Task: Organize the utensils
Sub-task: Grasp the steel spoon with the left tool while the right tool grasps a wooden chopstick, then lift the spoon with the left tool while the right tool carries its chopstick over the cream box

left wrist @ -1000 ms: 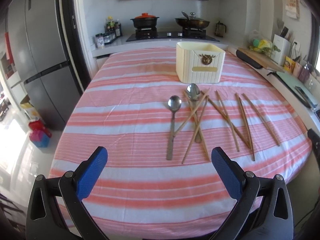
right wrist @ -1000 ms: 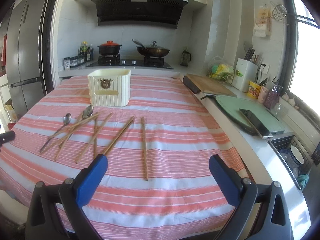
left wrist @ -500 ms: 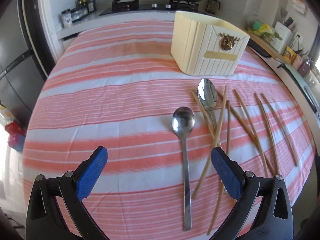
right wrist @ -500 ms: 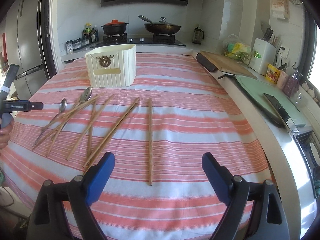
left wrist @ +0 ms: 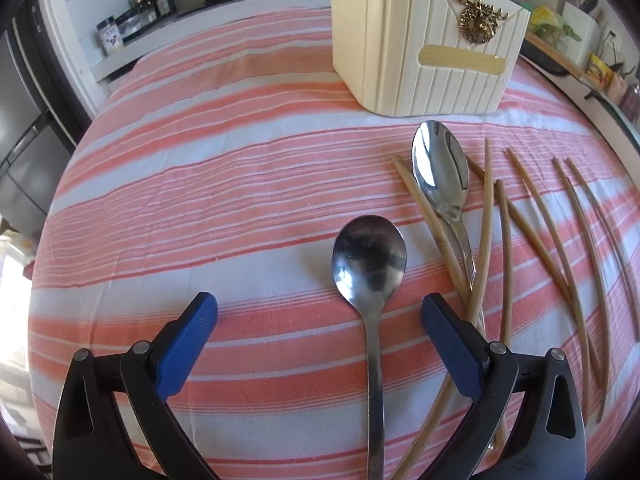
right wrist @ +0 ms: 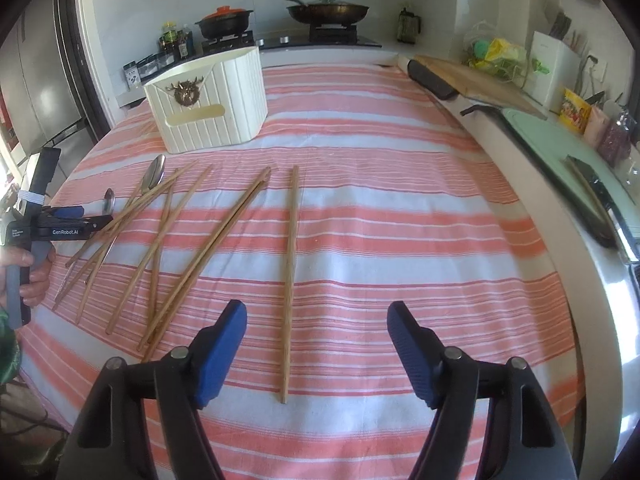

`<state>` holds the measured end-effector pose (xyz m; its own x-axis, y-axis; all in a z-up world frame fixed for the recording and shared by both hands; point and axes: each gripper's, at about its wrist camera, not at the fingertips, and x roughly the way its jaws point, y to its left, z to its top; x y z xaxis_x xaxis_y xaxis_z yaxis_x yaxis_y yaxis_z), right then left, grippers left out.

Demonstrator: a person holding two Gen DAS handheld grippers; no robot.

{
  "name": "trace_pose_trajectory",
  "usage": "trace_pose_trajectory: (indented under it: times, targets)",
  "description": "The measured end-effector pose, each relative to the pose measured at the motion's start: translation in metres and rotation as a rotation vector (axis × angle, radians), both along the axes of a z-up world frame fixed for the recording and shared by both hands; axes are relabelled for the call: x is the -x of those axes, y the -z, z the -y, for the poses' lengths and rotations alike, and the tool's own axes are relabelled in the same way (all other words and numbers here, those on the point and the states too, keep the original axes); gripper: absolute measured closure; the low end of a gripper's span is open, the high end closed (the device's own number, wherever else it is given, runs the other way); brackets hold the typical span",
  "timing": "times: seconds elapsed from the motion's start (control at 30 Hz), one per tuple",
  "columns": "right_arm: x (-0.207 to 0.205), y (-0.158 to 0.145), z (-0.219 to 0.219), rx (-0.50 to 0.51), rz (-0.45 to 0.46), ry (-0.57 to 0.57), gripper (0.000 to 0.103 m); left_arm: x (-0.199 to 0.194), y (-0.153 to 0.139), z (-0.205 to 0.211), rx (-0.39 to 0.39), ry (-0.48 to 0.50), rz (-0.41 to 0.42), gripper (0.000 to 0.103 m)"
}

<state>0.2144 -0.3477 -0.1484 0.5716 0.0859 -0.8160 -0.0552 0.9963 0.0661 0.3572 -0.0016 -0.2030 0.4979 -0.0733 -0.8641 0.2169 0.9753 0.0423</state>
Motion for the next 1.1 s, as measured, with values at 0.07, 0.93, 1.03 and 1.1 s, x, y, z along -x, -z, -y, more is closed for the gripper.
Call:
trace_pose_trajectory:
  times: [0.07,0.93,1.03,1.1]
  targets:
    - [-0.016,0.007,-0.002,-0.02,-0.04,-0.038,0.029,-0.001,0.0,0.004,-0.004,0.008,0.001,0.002]
    - [-0.133,-0.022,-0.015,-0.063,-0.056,-0.11,0.096,0.02,-0.072,-0.012,0.144,0.013,0.142,0.067]
    - [-0.115,-0.055,-0.014,-0.086,0.013,-0.133,0.096,0.037,-0.098,-0.022,0.181,0.011,0.201,0.067]
    - [-0.1,-0.076,-0.015,-0.096,0.057,-0.15,0.096,0.049,-0.114,-0.027,0.199,0.015,0.238,0.067]
